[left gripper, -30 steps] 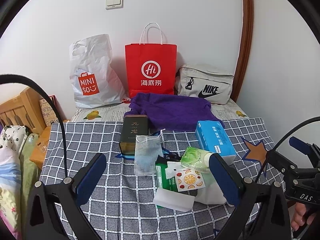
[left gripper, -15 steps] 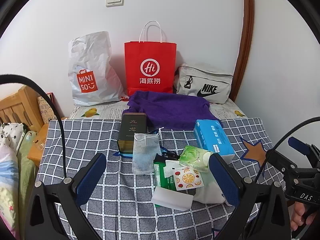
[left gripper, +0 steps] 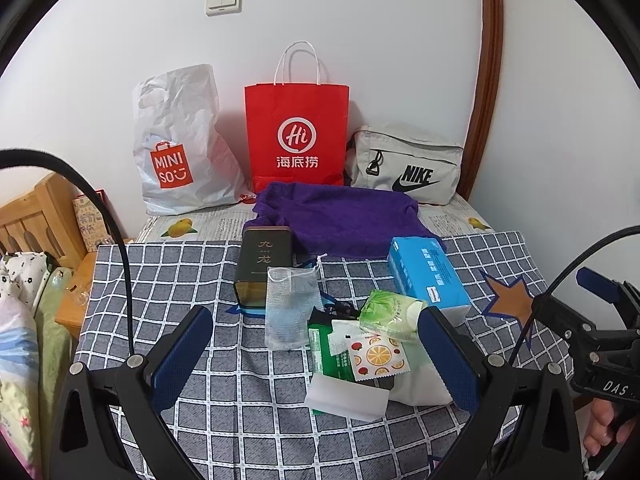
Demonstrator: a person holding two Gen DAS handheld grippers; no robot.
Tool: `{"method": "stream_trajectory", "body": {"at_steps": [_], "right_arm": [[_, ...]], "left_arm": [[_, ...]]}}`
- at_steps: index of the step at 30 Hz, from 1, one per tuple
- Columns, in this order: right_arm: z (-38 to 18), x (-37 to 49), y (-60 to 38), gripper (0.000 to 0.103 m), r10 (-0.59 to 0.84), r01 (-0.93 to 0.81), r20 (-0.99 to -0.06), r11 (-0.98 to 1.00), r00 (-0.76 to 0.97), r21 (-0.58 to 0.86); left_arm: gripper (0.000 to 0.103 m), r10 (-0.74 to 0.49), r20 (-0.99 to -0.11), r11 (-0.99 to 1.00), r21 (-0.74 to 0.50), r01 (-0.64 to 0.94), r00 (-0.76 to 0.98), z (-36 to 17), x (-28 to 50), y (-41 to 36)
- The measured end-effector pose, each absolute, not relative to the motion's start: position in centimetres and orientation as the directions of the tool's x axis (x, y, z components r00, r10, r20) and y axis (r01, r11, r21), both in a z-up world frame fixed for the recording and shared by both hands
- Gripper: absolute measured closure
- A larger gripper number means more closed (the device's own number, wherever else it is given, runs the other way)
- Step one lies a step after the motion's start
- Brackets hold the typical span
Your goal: Organize soft objects
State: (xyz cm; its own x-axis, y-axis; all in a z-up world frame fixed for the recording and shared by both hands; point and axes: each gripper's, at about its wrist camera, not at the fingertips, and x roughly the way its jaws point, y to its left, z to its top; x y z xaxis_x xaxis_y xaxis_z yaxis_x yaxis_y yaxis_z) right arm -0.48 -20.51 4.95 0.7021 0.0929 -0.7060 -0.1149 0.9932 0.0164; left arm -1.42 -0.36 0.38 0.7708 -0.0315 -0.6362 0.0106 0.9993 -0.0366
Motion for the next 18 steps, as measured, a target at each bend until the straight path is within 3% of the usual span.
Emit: {"method": "stream_trajectory", "body": {"at_steps": [8, 18], "right_arm": [[3.5, 0.2, -20.7, 0.0, 0.095, -0.115, -0.733, 0.993, 0.673, 0.022], [0.7, 1.3, -21.6, 0.0, 0.067, -0.094, -0.774, 0.996, 0.63, 0.01]], "left_arm": [[0.0, -0.049, -0.695, 0.998, -0.054, 0.016, 0.717, -2.8, -0.2, 0.4], [0.0, -0.142, -0.771, 0.987, -0.06, 0.15, 0.62, -8.9, 0.6, -1.4]]}}
